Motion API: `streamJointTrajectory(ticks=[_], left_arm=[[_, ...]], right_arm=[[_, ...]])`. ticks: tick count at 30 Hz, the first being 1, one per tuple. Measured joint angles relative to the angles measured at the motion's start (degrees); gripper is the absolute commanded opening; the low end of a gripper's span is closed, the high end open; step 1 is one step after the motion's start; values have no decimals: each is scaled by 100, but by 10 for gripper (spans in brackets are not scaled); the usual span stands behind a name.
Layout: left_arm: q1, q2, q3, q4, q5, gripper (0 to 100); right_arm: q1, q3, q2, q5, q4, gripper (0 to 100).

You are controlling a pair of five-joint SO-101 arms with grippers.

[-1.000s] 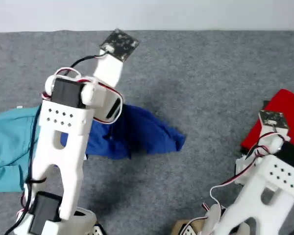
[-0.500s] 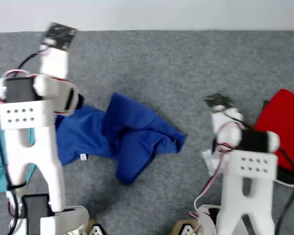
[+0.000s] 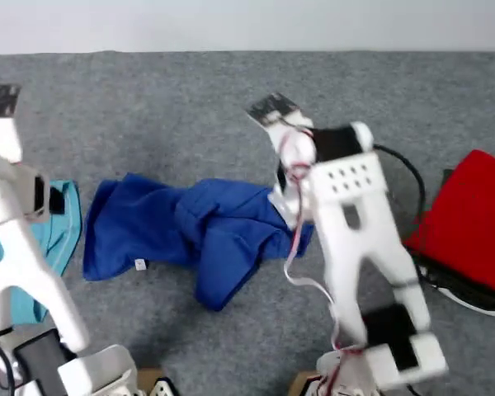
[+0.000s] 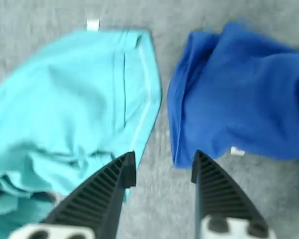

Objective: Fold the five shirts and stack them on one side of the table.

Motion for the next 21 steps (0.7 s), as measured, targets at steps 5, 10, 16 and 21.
streamJointTrajectory(ticks=[5, 10, 16, 21], left_arm=[[-299, 0, 440, 0, 0, 189], [-334, 0, 633, -9, 0, 189], [-334, 0, 668, -9, 0, 189], [-334, 0, 668, -53, 0, 188]], right_arm=[[-79, -1248, 1433, -387, -176, 191], [-360, -2338, 2699, -475, -185, 191], [-818, -3420, 3411, -475, 105, 191], [-1152, -3534, 3332, -475, 105, 189]])
